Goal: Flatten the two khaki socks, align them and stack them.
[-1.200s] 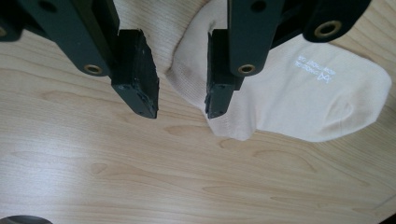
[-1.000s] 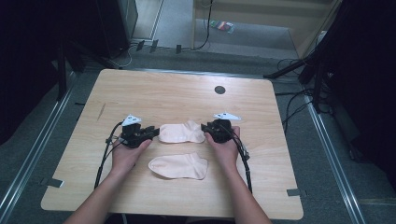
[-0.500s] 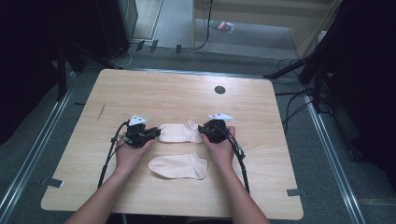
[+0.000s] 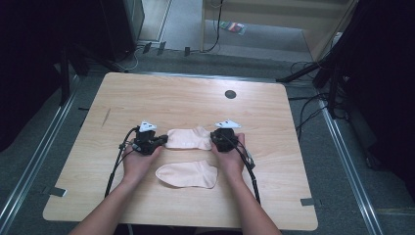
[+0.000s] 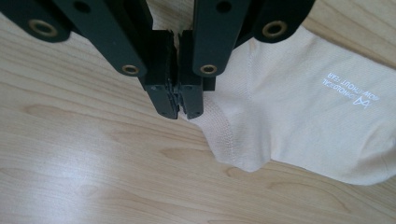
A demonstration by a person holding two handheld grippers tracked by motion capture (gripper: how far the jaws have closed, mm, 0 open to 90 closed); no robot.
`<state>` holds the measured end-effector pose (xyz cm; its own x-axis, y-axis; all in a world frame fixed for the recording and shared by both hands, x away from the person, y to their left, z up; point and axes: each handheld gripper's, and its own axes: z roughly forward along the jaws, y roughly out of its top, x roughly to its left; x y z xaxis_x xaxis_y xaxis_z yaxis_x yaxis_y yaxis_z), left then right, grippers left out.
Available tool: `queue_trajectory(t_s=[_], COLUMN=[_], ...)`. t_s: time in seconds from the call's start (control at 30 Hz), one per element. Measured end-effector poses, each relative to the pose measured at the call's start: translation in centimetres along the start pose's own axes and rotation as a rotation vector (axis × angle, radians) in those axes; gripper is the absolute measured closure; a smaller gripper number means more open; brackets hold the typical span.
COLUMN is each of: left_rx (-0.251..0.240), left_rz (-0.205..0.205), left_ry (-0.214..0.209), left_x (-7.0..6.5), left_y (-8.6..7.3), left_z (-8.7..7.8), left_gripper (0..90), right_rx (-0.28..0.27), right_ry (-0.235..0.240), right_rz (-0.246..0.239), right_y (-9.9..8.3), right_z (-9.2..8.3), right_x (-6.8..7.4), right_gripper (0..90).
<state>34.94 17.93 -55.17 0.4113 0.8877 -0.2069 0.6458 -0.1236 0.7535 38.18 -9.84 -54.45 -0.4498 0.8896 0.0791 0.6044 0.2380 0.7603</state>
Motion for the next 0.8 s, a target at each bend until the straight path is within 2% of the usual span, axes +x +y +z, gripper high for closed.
queue_trajectory(t_s=[0.07, 0.23, 0.3, 0.4, 0.43, 0.57, 0.63, 0.67, 0.8], left_rx=[-0.003, -0.020, -0.044, -0.088, -0.088, -0.119, -0.143, -0.143, -0.160], left_rz=[-0.002, 0.003, -0.004, -0.018, -0.018, -0.012, -0.009, -0.009, 0.006], left_ry=[0.004, -0.010, -0.019, -0.047, -0.047, -0.070, -0.091, -0.091, -0.112], left_x=[0.0, 0.0, 0.0, -0.1, -0.1, -0.2, -0.5, -0.5, -1.1], left_y=[-0.1, 0.0, 0.2, 0.7, 0.7, 1.0, 1.1, 1.1, 0.6], left_z=[-0.1, -0.6, -1.1, -2.6, -2.6, -4.3, -5.8, -5.8, -7.8], left_gripper=[89.8, 90.0, 90.0, 90.0, 90.0, 90.0, 90.0, 90.0, 90.0], right_rx=[-0.007, -0.052, -0.066, -0.100, -0.100, -0.129, -0.138, -0.138, -0.146], right_ry=[0.011, 0.026, 0.033, 0.044, 0.044, 0.052, 0.062, 0.062, 0.076], right_rz=[0.034, 0.027, 0.029, 0.033, 0.033, 0.034, 0.026, 0.026, 0.019], right_y=[-0.1, -0.1, 0.2, 0.8, 0.8, 1.4, 1.6, 1.6, 1.4], right_z=[-0.2, -1.0, -1.5, -2.7, -2.7, -4.5, -5.6, -5.6, -7.2], right_x=[-0.2, -0.4, -0.3, -0.2, -0.2, 0.2, 0.6, 0.6, 1.3], right_gripper=[89.5, 90.0, 90.0, 90.0, 90.0, 90.0, 90.0, 90.0, 90.0])
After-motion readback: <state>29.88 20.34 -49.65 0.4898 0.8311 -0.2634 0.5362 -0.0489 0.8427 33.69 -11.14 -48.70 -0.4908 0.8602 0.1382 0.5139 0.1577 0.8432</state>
